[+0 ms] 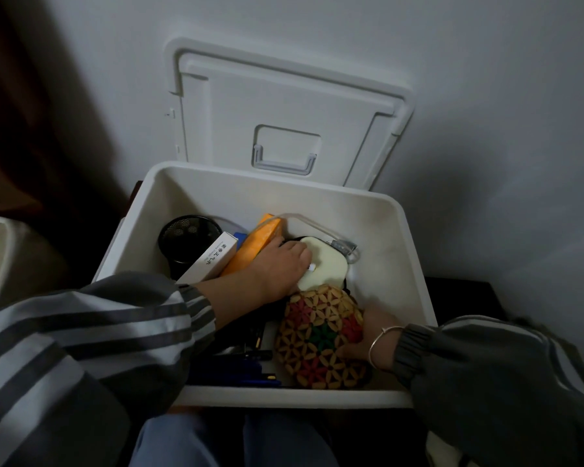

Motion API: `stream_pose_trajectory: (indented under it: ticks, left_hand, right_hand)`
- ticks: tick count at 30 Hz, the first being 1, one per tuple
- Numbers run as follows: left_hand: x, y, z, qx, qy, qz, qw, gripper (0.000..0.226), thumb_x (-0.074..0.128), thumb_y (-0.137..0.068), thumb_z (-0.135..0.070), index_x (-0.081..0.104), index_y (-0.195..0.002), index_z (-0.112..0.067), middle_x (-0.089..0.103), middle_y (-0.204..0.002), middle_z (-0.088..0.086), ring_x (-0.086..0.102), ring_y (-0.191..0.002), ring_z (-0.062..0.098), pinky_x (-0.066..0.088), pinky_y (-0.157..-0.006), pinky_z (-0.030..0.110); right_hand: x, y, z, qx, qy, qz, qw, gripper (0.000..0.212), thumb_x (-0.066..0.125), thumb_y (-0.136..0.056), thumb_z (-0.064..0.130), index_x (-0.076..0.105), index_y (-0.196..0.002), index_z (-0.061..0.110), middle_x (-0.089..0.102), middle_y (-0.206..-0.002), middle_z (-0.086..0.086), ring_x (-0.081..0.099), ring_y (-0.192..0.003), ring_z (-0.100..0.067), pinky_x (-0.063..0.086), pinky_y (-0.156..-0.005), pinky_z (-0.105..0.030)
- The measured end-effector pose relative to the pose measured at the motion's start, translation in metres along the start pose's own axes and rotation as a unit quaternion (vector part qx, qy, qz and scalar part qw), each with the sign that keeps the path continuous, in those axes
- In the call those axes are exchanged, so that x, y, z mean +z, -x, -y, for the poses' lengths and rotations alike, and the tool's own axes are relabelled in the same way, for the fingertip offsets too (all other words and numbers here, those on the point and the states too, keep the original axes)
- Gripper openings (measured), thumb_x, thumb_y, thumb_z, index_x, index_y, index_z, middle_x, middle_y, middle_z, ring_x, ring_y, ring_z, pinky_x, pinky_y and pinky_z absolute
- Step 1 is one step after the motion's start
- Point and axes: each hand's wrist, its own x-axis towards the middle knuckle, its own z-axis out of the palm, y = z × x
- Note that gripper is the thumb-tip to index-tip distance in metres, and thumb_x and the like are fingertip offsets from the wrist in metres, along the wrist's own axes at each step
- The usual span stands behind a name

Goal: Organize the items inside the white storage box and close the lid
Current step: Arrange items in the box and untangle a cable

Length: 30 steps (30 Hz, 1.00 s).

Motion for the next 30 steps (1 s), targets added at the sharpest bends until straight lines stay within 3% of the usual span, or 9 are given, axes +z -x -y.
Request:
stream_pose_trajectory:
  ticks: [2,5,9,12,14,16,20,24,30]
  left_hand:
    - [-0.005,0.004,-0.001,-0.026,0.048,0.006,0.998,0.039,0.049,-0.091,-0.025,0.038,-0.124,-0.007,0.047,-0.13,0.011,0.046,-0.121,0.025,0.029,-0.102,0.035]
    - [-0.015,0.014,-0.003,-0.054,0.153,0.002,0.987,0.033,0.051,-0.09,-0.028,0.042,-0.114,-0.008,0.051,-0.121,0.011,0.05,-0.113,0.027,0.032,-0.094,0.034]
    - [-0.034,0.024,-0.004,-0.105,0.353,0.01,0.93,0.017,0.044,-0.097,-0.024,0.037,-0.091,-0.01,0.052,-0.1,0.013,0.052,-0.095,0.031,0.038,-0.08,0.037]
    - [-0.055,0.024,-0.001,-0.103,0.471,0.004,0.876,0.014,0.042,-0.101,-0.019,0.039,-0.088,-0.012,0.05,-0.081,0.006,0.051,-0.073,0.021,0.041,-0.07,0.033]
    - [-0.07,0.024,0.0,-0.083,0.467,-0.034,0.88,0.018,0.047,-0.1,-0.021,0.041,-0.083,-0.025,0.054,-0.072,-0.007,0.05,-0.063,0.003,0.039,-0.059,0.013]
    - [-0.082,0.023,-0.003,-0.055,0.428,-0.055,0.901,0.019,0.053,-0.097,-0.022,0.047,-0.08,-0.028,0.058,-0.07,-0.013,0.051,-0.061,-0.005,0.04,-0.059,0.009]
    - [-0.093,0.015,-0.018,-0.045,0.418,-0.058,0.905,0.018,0.058,-0.093,-0.025,0.061,-0.093,-0.007,0.068,-0.083,0.003,0.059,-0.067,0.009,0.043,-0.059,0.018]
    - [-0.086,0.005,-0.025,-0.069,0.423,-0.064,0.901,0.025,0.066,-0.088,-0.034,0.059,-0.096,-0.012,0.067,-0.092,0.003,0.062,-0.083,0.016,0.047,-0.072,0.026]
    - [-0.04,0.001,-0.038,0.002,0.4,0.19,0.896,0.055,0.057,-0.094,-0.037,0.038,-0.14,-0.014,0.044,-0.14,0.007,0.043,-0.127,0.023,0.034,-0.099,0.027]
  right_hand:
    - [-0.001,-0.002,0.001,-0.007,-0.008,-0.046,0.999,0.087,0.076,-0.076,0.031,0.023,-0.139,0.002,0.046,-0.135,-0.012,0.049,-0.123,-0.026,0.043,-0.099,-0.03]
    - [-0.002,-0.002,0.001,-0.048,0.051,-0.119,0.99,0.057,0.058,-0.092,0.018,0.026,-0.137,0.005,0.042,-0.137,-0.012,0.048,-0.121,-0.024,0.042,-0.097,-0.03]
    - [-0.007,-0.001,-0.003,-0.124,0.13,-0.169,0.969,0.064,0.068,-0.083,0.029,0.034,-0.134,0.013,0.038,-0.136,-0.007,0.04,-0.125,-0.025,0.039,-0.103,-0.032]
    - [-0.037,0.003,-0.008,-0.174,-0.095,-0.244,0.949,0.042,0.066,-0.085,0.033,0.057,-0.122,0.017,0.056,-0.122,0.001,0.055,-0.107,-0.013,0.043,-0.091,-0.023]
    - [-0.057,0.006,-0.009,-0.211,-0.285,-0.232,0.906,0.023,0.068,-0.083,0.032,0.067,-0.104,0.023,0.069,-0.101,0.004,0.064,-0.087,-0.005,0.048,-0.08,-0.017]
    - [-0.068,0.006,-0.011,-0.254,-0.372,-0.203,0.869,0.009,0.071,-0.08,0.026,0.068,-0.089,0.025,0.073,-0.084,0.002,0.069,-0.074,-0.012,0.055,-0.076,-0.023]
    - [-0.071,-0.003,-0.009,-0.266,-0.398,-0.183,0.859,0.009,0.074,-0.078,0.009,0.066,-0.081,0.012,0.073,-0.074,-0.008,0.068,-0.063,-0.019,0.058,-0.071,-0.03]
    - [-0.075,-0.015,-0.025,-0.265,-0.451,-0.154,0.838,0.007,0.071,-0.078,0.001,0.065,-0.08,0.004,0.072,-0.066,-0.007,0.067,-0.058,-0.015,0.059,-0.063,-0.024]
    - [-0.087,-0.023,-0.059,-0.25,-0.561,-0.196,0.764,0.01,0.066,-0.083,0.003,0.061,-0.078,0.01,0.072,-0.06,-0.002,0.067,-0.053,-0.009,0.054,-0.056,-0.016]
